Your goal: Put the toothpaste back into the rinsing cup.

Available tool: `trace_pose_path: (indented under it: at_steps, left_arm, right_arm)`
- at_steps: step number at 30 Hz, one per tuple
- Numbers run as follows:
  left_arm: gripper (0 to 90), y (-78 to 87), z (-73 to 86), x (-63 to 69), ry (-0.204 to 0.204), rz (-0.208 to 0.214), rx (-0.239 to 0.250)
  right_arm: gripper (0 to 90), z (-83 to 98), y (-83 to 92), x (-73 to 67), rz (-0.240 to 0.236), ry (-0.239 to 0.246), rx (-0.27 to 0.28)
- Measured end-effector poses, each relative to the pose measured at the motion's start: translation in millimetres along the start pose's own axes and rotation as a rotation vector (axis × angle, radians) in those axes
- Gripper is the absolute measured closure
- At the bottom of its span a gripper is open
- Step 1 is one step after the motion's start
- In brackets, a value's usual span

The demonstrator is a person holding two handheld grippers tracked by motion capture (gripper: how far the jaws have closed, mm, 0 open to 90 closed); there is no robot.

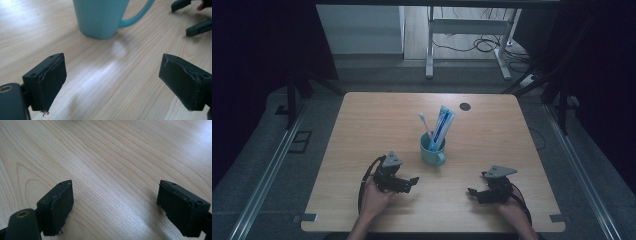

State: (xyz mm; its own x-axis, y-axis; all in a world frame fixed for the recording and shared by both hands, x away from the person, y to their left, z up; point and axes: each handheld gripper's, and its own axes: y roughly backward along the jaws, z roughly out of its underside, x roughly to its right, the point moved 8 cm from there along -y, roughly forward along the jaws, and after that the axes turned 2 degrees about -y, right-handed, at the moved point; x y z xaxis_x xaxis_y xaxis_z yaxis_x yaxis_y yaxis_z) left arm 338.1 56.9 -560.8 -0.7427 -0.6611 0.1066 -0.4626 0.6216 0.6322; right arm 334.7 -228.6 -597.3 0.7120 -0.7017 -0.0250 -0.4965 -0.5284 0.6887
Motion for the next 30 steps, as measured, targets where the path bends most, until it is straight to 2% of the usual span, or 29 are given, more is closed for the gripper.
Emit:
trace_pose_path:
  at_steps: [6,10,21,26,30]
  left_arm:
    - [7.8,-3.2,11.5,-0.8,-0.014,-0.019,-0.029]
    - [7.8,-5.7,19.0,0.1,-0.011,-0.025,-0.048]
    - [7.5,-13.4,39.8,-3.2,-0.029,-0.064,-0.132]
    - [6.2,-13.1,41.8,-2.3,-0.031,-0.066,-0.13]
    - [3.2,-15.5,43.4,0.5,-0.065,-0.086,-0.148]
  right_arm:
    - [13.8,0.0,0.0,0.0,0.0,0.0,0.0]
    - [13.8,0.0,0.0,-0.2,0.0,-0.002,0.0]
    - [13.8,0.1,0.0,-0.1,0.001,-0.003,-0.001]
    - [13.8,0.0,0.0,0.0,0.001,-0.001,0.0]
    - [13.9,0.1,0.0,0.0,0.001,-0.002,0.0]
